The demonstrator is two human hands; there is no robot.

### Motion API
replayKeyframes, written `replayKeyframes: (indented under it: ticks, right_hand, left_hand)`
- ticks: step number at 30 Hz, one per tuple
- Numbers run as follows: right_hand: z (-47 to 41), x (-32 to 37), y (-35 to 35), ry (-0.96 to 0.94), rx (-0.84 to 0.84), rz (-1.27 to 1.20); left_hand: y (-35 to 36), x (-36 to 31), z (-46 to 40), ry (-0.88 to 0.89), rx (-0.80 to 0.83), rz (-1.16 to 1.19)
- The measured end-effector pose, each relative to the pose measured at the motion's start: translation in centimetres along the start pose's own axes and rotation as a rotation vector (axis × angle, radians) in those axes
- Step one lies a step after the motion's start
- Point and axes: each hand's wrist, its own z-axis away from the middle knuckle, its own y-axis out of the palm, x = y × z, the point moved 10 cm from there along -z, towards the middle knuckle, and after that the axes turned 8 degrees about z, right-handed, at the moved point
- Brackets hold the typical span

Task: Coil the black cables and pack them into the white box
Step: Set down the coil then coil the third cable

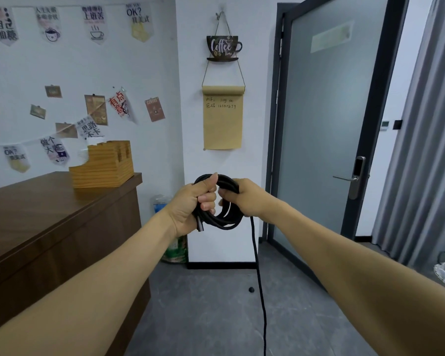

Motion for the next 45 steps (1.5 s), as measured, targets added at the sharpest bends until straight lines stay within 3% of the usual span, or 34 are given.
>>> replayKeyframes:
  ticks: [4, 9, 14, 18, 21, 24, 34, 37, 41, 45]
  right_hand:
    - [0.1, 0.8, 0.0, -0.047, 0.003, 0.059]
    - [0.4, 0.0, 0.3, -0.029, -0.007, 0.112]
    - [-0.1, -1.2, -0.6, 0.050, -0.051, 0.197]
    - [-0.3, -2.7, -1.2, 0.153, -0.108, 0.225]
    - [-0.1, -3.1, -1.3, 0.193, -0.128, 0.235]
    - [0.1, -3.6, -1.2, 0.219, -0.136, 0.172]
    - [0.9, -4.0, 0.7, 0.221, 0.011, -0.002]
    - [1.3, -3.6, 0.4, 0.164, 0.044, -0.076]
    - [1.6, -5.2, -2.1, 0.163, -0.082, -0.184]
    - [2.4, -8.5, -4.0, 0.243, -0.169, -0.120]
  left_hand:
    - [0.7, 0.4, 0.7, -0.056, 0.059, 0.031]
    - [0.9, 0.5, 1.0, -0.113, 0.020, -0.074]
    - [-0.3, 0.1, 0.1, -0.059, -0.130, -0.186]
    - [-1.4, 0.1, -0.2, 0.029, -0.351, -0.314]
    - [-1.5, 1.1, -0.2, 0.039, -0.419, -0.214]
    - [-1.2, 1.6, -0.3, 0.002, -0.380, -0.050]
    - [-2.1, 2.4, -0.5, -0.054, -0.315, -0.080]
    - [-3.7, 2.0, -0.4, -0.064, -0.369, -0.120]
    - [-6.5, 0.8, -0.1, -0.040, -0.472, -0.110]
    - [-10.0, -1.2, 0.9, 0.036, -0.638, -0.060]
